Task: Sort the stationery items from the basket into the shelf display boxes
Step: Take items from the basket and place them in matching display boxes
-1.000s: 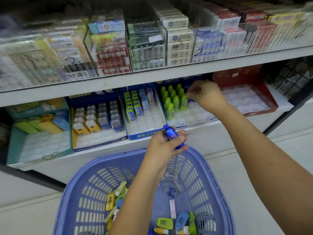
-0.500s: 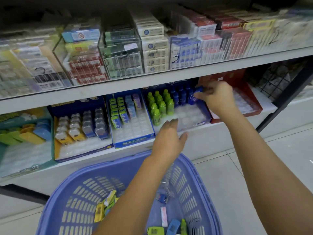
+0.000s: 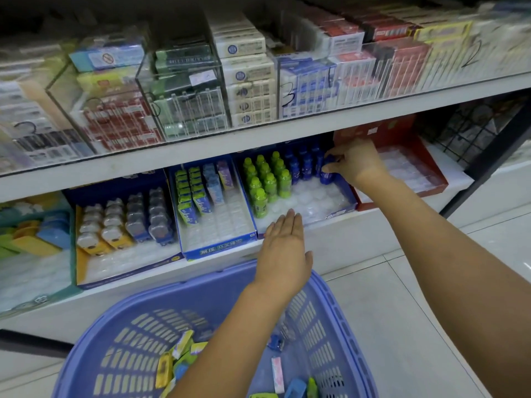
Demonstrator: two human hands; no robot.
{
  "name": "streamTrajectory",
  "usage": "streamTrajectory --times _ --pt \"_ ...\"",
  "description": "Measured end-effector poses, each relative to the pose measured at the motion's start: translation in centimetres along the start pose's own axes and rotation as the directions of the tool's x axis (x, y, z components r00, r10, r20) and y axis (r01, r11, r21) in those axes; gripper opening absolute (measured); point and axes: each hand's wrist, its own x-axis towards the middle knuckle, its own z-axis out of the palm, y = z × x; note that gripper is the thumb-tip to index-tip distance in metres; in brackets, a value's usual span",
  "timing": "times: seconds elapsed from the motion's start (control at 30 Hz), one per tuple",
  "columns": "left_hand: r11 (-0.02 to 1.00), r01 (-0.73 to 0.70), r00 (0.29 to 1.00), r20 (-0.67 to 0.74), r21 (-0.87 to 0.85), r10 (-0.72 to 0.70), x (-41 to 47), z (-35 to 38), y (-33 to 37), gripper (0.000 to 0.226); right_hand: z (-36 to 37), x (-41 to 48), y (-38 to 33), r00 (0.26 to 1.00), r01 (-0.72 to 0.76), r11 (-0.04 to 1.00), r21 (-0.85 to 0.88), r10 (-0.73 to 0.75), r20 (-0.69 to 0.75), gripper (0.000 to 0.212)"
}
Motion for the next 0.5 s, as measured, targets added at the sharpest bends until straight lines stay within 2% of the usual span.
streamTrajectory --times 0.17,0.23,0.3,0.37,0.43,0.47,0.5 --pt "1.000 0.001 1.000 0.017 0.002 -0.001 0.5 0.0 -0.1 0.071 0.3 -0.8 -0.6 0.998 -0.049 0.999 -0.019 0.050 0.041 0.041" --pt "1.000 0.002 0.999 0.039 0.015 -0.003 0.6 -0.4 0.1 0.071 -0.3 -0.7 -1.5 0.993 -0.049 0.992 -0.116 0.060 0.098 0.041" --pt "0.998 -0.002 1.000 0.028 -0.060 0.004 0.3 -0.8 0.2 0.067 -0.7 -1.2 -2.8 0.990 -0.027 0.977 -0.213 0.055 0.127 0.043" --pt "0.974 -0.029 0.996 -0.084 -0.225 0.010 -0.7 -1.2 -0.1 0.058 -0.8 -2.6 -4.2 0.996 -0.018 0.978 -0.210 0.035 0.081 0.050" --pt "0.941 -0.088 0.963 -0.270 -0.326 -0.004 -2.5 -1.2 -1.2 0.044 -0.6 -5.4 -6.0 0.999 0.029 0.995 -0.090 -0.028 0.020 0.044" --pt "0.932 -0.097 0.945 -0.327 -0.348 -0.024 -3.7 -0.9 -2.0 0.036 -0.1 -7.1 -6.8 0.996 0.061 0.998 -0.026 -0.060 0.068 0.033" --pt "0.927 -0.078 0.941 -0.335 -0.366 -0.053 -4.8 -0.3 -3.1 0.029 0.6 -9.0 -7.8 0.979 0.096 0.995 0.012 -0.097 0.180 0.024"
